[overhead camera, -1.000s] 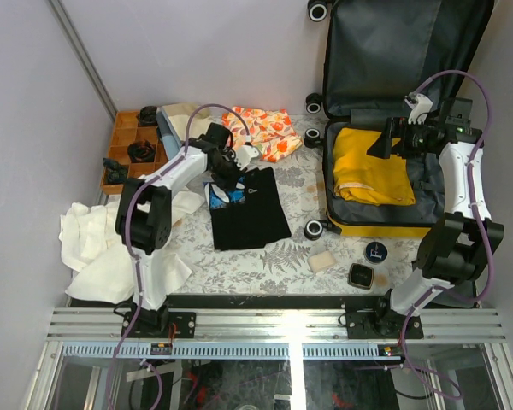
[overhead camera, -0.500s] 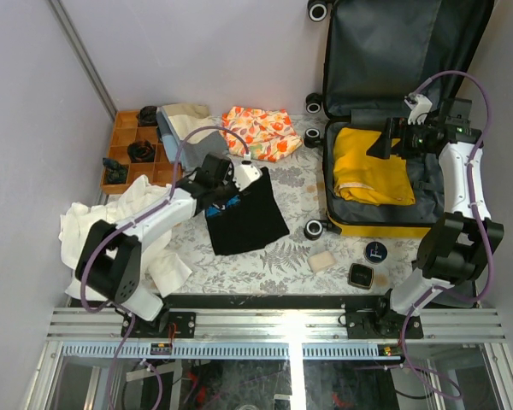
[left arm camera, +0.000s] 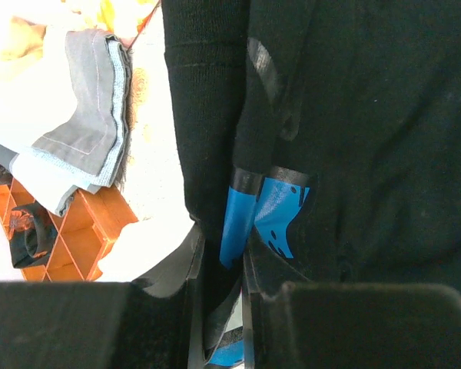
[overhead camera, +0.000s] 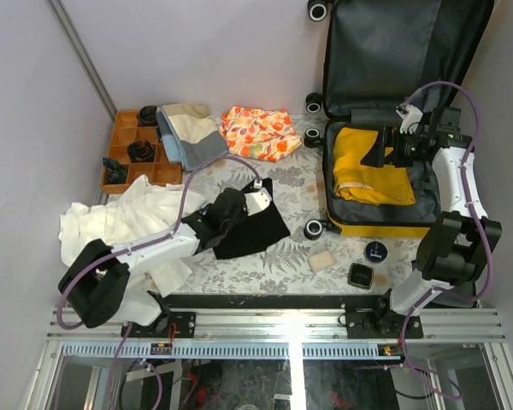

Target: Pack the luggage

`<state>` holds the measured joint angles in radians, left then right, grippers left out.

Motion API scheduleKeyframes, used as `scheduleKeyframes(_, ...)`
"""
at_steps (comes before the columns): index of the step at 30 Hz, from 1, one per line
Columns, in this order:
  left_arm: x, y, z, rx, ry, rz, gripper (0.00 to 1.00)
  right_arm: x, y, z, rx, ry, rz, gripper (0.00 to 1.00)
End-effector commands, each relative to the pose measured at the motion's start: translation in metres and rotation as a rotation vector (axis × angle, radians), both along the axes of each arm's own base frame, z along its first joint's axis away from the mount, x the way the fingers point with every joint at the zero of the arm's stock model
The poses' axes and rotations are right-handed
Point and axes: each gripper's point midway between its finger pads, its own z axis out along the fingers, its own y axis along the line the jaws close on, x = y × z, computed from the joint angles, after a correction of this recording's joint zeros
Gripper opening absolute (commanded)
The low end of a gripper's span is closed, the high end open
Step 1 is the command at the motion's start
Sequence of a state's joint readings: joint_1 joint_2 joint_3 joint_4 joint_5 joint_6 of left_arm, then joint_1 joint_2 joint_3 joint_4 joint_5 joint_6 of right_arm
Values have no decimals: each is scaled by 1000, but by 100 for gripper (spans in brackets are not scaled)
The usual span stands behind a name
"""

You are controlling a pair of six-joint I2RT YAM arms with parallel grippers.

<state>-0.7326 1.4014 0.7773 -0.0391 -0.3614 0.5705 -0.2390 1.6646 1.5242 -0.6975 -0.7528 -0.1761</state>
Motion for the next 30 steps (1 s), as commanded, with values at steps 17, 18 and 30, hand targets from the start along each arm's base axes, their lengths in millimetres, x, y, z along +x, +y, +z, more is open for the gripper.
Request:
scheduleKeyframes(17, -111, -38, -53, -25, 279, -258, 28, -14, 10, 18, -64, -105, 46, 100)
scheduleKeyframes(18, -118, -37, -56, -16, 304, -297, 36, -15, 11, 18, -63, -106, 46, 99)
scheduleKeyframes(30, -137, -31, -79, 64, 440, -393, 89, -21, 24, 16, -34, -101, 68, 100)
